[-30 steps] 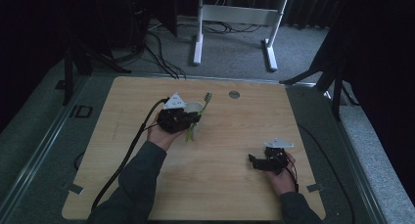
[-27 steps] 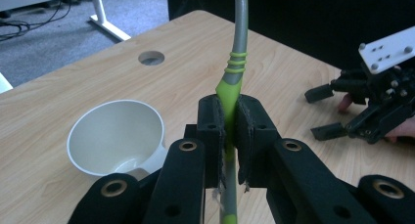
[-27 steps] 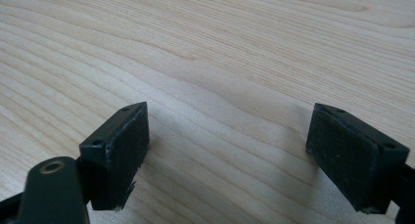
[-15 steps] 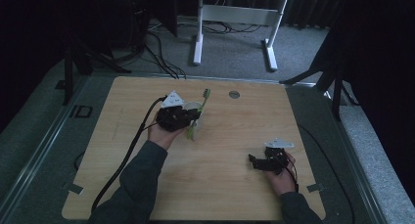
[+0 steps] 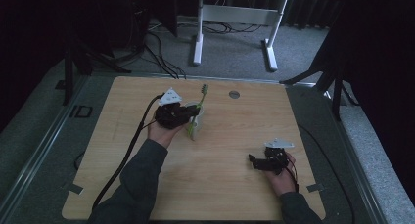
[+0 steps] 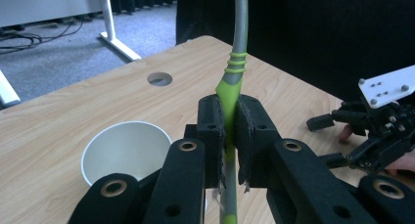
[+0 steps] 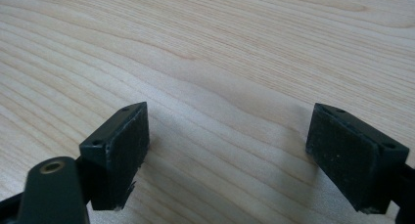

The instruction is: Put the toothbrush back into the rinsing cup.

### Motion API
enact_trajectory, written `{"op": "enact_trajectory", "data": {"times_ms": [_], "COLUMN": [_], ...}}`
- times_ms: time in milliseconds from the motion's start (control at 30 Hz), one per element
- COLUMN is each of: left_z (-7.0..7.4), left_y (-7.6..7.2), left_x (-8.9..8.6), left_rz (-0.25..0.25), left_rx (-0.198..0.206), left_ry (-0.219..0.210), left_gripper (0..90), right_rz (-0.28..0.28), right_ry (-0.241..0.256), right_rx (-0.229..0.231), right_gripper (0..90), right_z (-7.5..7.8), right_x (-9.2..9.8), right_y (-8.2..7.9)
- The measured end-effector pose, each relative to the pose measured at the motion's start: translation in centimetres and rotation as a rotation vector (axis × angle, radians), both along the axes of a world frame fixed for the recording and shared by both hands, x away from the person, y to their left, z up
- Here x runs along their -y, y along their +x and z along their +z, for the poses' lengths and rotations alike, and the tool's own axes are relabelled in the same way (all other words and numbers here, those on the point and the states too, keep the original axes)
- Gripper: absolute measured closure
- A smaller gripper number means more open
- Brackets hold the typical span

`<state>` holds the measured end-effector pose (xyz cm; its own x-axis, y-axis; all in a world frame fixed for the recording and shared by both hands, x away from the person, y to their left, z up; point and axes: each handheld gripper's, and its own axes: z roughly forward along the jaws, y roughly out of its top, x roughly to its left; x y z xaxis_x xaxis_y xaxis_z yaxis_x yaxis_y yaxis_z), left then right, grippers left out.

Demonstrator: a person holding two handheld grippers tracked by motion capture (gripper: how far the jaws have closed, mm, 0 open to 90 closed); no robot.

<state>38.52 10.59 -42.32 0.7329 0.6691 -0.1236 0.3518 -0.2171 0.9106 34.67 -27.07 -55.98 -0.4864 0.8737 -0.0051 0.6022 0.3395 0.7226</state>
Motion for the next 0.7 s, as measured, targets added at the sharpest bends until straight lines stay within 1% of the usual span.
{"op": "enact_trajectory", "data": {"times_ms": [67,300,600,700], "left_z": [0.03,0.24,0.26,0.21], "left_y": [0.01,-0.11,0.01,0.10], "left_x": [-0.01,0.06,0.01,-0.05], "left_rz": [0.003,0.015,0.024,0.027], "left_rx": [0.004,0.046,0.075,0.076], "left_ry": [-0.002,-0.035,-0.065,-0.070], "left_gripper": [81.5,81.5,81.4,81.4], "right_rz": [0.000,0.000,0.000,0.000], "right_ry": [0.000,0.000,0.000,0.000], "right_rx": [0.000,0.001,0.001,0.000], "right_gripper": [15.9,15.9,15.9,15.9], "right_z": [0.00,0.00,0.00,0.00], "right_x": [0.00,0.00,0.00,0.00], "right_y": [0.00,0.00,0.00,0.00]}}
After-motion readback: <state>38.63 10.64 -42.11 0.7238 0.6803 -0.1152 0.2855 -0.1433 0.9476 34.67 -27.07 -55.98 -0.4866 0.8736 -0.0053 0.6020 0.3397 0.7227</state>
